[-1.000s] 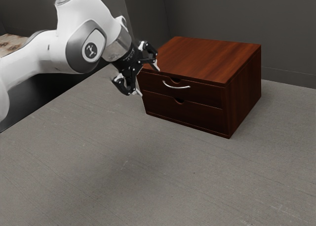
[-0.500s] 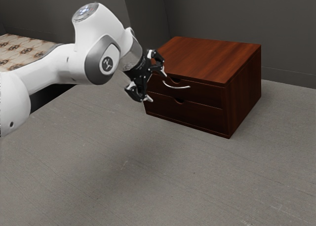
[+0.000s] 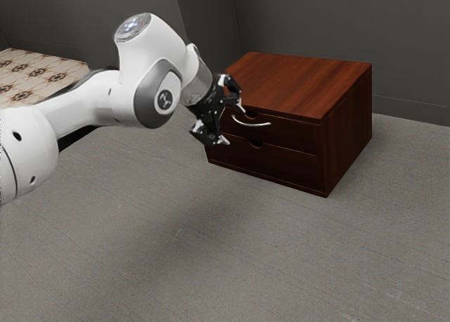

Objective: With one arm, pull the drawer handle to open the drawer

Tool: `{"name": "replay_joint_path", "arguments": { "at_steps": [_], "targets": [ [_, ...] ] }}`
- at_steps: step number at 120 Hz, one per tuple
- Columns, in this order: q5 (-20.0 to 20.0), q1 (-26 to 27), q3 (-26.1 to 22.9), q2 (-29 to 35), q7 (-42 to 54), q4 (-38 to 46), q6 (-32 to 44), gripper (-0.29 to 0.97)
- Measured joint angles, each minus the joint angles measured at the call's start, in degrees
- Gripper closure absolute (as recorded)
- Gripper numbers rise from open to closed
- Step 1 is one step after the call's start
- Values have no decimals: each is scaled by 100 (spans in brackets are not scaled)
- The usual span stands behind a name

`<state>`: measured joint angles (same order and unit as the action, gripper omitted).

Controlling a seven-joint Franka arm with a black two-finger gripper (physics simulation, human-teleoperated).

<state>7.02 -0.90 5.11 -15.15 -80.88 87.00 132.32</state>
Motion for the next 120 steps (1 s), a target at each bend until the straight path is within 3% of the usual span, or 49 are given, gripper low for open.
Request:
{"name": "replay_joint_path", "arguments": {
  "at_steps": [120],
  "targets": [
    [0,-31,-10,-372,-102,-85,418,25]
  ]
}}
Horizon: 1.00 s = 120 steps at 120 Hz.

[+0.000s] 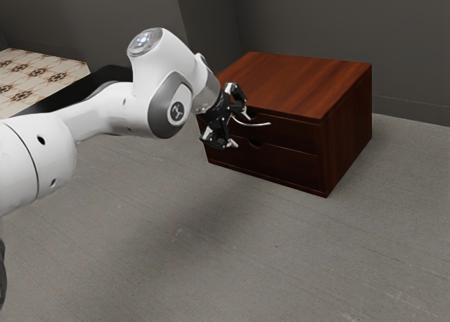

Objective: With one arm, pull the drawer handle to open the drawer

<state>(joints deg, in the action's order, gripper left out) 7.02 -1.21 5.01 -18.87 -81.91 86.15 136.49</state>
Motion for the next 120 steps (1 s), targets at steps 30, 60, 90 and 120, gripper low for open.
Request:
{"name": "replay_joint_path", "arguments": {
  "at_steps": [30,60,90,120],
  "targets": [
    [34,-10,-1,7,-14,34,36,36],
    [35,-9,0,33,-19,44,17,50],
    [25,-7,0,72,-24,68,-15,66],
    [23,5,6,216,-30,198,-28,76]
  ]
}}
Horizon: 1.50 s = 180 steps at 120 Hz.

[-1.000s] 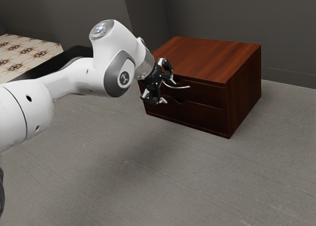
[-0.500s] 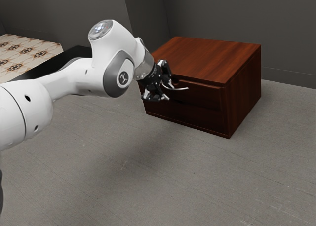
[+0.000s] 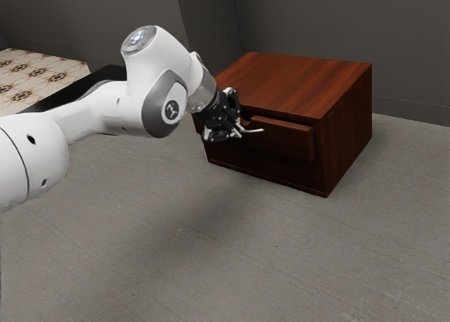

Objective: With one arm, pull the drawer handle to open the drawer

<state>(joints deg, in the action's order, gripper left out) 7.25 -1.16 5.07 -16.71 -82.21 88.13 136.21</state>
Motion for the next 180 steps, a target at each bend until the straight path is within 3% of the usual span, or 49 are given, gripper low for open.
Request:
{"name": "replay_joint_path", "arguments": {
  "at_steps": [180],
  "targets": [
    [-6,14,10,1802,-49,2194,157,79]
  ]
}}
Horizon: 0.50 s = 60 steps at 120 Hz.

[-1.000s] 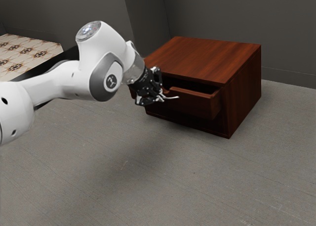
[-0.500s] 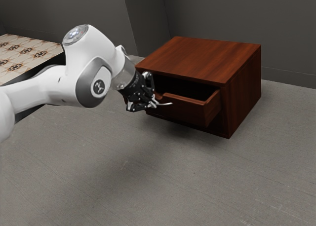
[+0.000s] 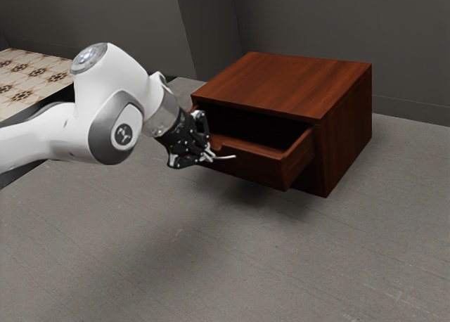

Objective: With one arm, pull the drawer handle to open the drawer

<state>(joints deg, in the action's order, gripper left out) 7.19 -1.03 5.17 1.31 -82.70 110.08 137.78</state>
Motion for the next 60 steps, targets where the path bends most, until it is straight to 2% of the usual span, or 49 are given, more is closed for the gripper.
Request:
{"name": "replay_joint_path", "arguments": {
  "at_steps": [60],
  "targets": [
    [18,-32,-18,605,2,690,162,79]
  ]
}}
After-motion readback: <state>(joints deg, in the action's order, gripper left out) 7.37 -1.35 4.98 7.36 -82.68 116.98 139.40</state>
